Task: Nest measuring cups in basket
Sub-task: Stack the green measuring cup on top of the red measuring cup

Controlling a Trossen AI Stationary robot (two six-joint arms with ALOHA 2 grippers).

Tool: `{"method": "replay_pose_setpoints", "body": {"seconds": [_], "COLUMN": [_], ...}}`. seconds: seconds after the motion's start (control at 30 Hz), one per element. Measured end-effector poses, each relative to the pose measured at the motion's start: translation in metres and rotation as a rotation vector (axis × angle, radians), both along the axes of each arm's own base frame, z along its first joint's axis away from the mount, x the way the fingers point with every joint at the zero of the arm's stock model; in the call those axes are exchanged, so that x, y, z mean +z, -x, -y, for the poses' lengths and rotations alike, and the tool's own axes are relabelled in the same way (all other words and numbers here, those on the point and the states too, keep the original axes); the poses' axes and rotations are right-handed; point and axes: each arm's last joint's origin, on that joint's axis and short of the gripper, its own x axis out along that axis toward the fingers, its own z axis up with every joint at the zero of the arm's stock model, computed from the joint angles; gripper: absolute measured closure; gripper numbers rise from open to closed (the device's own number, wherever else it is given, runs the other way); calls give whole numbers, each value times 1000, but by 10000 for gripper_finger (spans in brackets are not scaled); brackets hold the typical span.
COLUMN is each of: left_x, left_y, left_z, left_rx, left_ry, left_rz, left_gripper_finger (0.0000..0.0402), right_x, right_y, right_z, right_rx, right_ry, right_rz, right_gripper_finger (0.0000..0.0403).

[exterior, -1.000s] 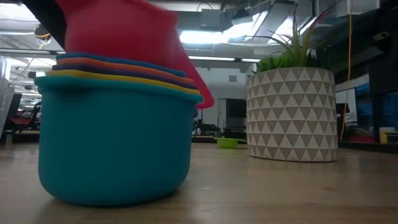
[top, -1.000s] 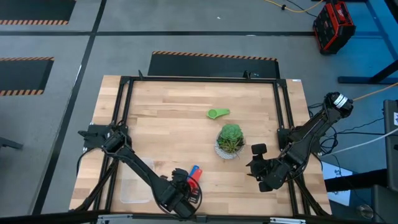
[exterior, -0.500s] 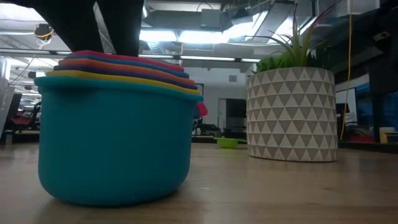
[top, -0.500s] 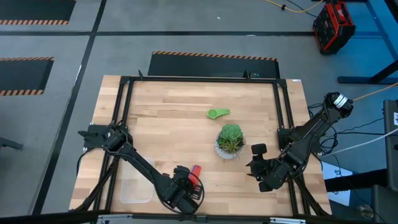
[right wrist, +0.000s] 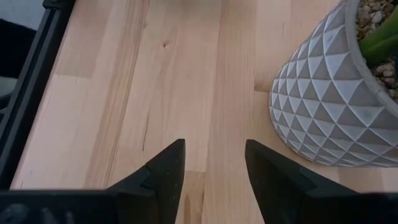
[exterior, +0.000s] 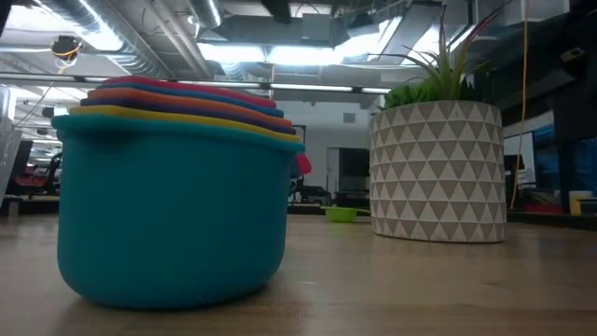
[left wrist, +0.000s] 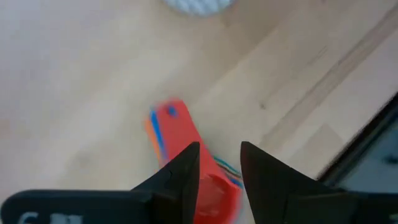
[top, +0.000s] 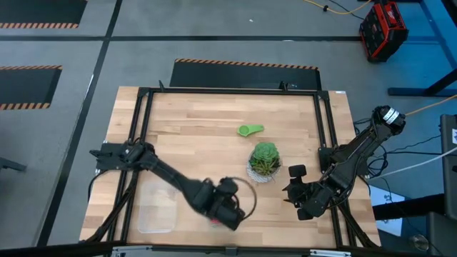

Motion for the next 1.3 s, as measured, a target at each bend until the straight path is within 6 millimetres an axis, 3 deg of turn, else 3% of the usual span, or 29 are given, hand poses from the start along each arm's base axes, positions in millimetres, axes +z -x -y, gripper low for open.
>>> {"method": "replay_pose_setpoints", "body": {"seconds": [0.1,0.27,0.5,0.77,0.93,1.13,1.3], "left_x": [17,41,47,49,48,39,12], "left_y": [-7,-20,-38,-46,-51,-55,-59], "left_z": [-23,-77,-160,-242,-277,-305,-327], "left_rx": [-116,-247,-427,-482,-509,-512,-540], "left_ry": [-70,-182,-253,-346,-405,-424,-371], "left_rz": [-24,-84,-153,-165,-157,-164,-189], "left_gripper_finger": [292,292,292,292,292,292,292], "right_x": [2,19,40,49,49,61,73], "right_y": [0,-3,-1,-3,-1,5,13], "right_z": [-1,-6,-2,15,34,52,65], "right_rx": [3,26,22,35,-16,-54,-81], "right_ry": [-7,-54,14,184,253,256,226], "right_rz": [-10,-13,-80,-123,-204,-195,-142], "right_gripper_finger": [230,230,230,230,230,230,230]}}
